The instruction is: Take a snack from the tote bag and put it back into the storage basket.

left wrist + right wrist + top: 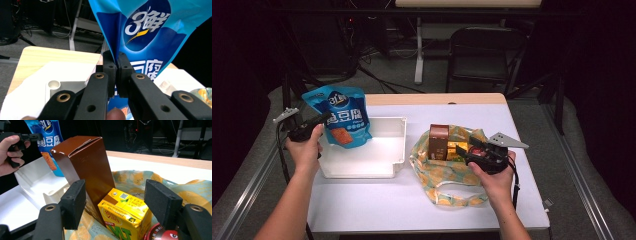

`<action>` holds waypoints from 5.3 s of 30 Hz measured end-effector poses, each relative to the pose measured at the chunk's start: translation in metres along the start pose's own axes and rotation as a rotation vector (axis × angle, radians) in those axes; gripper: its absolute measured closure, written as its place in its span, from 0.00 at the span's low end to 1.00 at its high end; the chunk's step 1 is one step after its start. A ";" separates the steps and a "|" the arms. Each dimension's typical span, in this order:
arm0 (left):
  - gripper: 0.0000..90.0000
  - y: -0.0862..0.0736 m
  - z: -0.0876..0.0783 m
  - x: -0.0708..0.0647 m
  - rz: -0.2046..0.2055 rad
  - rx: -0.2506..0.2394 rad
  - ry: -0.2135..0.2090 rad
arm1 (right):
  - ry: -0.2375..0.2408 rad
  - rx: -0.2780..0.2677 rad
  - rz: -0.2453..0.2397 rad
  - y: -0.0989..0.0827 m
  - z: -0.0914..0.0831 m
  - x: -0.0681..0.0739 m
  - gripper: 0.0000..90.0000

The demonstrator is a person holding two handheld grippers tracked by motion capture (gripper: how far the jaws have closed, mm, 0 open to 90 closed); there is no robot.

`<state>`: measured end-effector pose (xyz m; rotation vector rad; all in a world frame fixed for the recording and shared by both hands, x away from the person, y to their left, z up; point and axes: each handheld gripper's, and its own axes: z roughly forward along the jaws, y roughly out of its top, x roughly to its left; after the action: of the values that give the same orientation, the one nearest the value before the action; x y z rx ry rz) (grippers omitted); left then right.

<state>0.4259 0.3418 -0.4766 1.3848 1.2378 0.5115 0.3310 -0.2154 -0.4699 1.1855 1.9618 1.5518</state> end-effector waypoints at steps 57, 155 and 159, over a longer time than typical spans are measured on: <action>0.29 -0.067 -0.018 -0.133 0.196 0.110 -0.185 | 0.222 0.092 -0.168 0.030 0.067 0.009 0.21; 0.28 -0.072 0.023 -0.231 0.426 0.200 -0.723 | 0.562 0.043 -0.358 0.087 0.015 0.042 0.48; 0.28 -0.072 0.025 -0.231 0.416 0.208 -0.745 | 0.588 0.053 -0.365 0.085 0.016 0.045 0.48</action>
<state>0.3396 0.1144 -0.4685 1.7974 0.4047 0.1077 0.3493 -0.1664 -0.3875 0.3547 2.4134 1.7781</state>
